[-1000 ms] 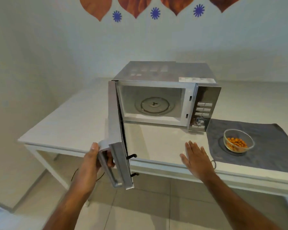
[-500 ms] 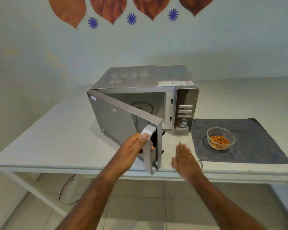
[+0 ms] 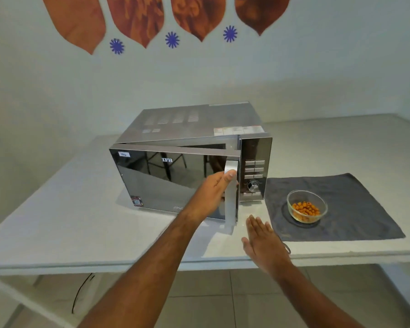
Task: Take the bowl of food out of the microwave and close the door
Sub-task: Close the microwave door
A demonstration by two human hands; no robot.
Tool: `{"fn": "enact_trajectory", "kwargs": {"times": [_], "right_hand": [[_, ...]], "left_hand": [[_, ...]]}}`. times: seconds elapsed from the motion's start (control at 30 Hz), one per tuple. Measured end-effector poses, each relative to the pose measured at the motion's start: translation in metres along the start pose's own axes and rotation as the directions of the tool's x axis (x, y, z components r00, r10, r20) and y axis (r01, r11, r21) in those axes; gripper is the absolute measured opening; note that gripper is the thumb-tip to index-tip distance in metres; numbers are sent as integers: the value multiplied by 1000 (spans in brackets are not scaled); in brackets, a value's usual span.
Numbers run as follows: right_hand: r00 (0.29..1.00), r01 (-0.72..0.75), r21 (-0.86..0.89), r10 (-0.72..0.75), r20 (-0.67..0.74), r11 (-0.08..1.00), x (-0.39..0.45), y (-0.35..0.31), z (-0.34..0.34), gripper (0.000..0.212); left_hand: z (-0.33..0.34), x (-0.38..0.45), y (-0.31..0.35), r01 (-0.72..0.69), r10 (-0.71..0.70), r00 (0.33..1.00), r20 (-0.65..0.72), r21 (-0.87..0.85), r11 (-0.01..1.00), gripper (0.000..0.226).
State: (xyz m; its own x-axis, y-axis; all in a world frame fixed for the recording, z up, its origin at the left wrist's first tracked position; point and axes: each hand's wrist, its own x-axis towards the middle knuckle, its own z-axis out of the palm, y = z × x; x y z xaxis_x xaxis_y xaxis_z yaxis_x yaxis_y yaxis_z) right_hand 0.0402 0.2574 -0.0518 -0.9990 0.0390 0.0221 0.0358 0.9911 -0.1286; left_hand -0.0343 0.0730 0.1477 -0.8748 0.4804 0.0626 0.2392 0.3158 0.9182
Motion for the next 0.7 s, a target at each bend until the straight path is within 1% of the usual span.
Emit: {"fn": "enact_trajectory", "kwargs": {"times": [0.1,0.2,0.27,0.43,0.57,0.7], "right_hand": [[1000,4,-4,-4,-7,1000,0,0,1,76],[1000,1,-8,-1,-4,1000,1,-1,1,76],[1000,0,-18,0,-7,1000,1,-2,0,76],[1000,-5,-21,5,-17,1000,1,-2,0,76],[999,-5,-26,4,-43,1000,0,-3,0,75],[998,-6,-27,4,-55,1000,-2,-4,-1,75]], "left_hand": [[5,18,3,16,-16,1000,-20,9,1000,37],[10,30,8,18,-17,999,-29,21,1000,50],[12,38,12,20,-19,998,-52,24,1000,54],[17,55,13,6,-4,995,-95,24,1000,46],[22,63,6,-13,22,987,-158,54,998,28],[23,68,4,-40,54,977,-207,73,997,28]]}}
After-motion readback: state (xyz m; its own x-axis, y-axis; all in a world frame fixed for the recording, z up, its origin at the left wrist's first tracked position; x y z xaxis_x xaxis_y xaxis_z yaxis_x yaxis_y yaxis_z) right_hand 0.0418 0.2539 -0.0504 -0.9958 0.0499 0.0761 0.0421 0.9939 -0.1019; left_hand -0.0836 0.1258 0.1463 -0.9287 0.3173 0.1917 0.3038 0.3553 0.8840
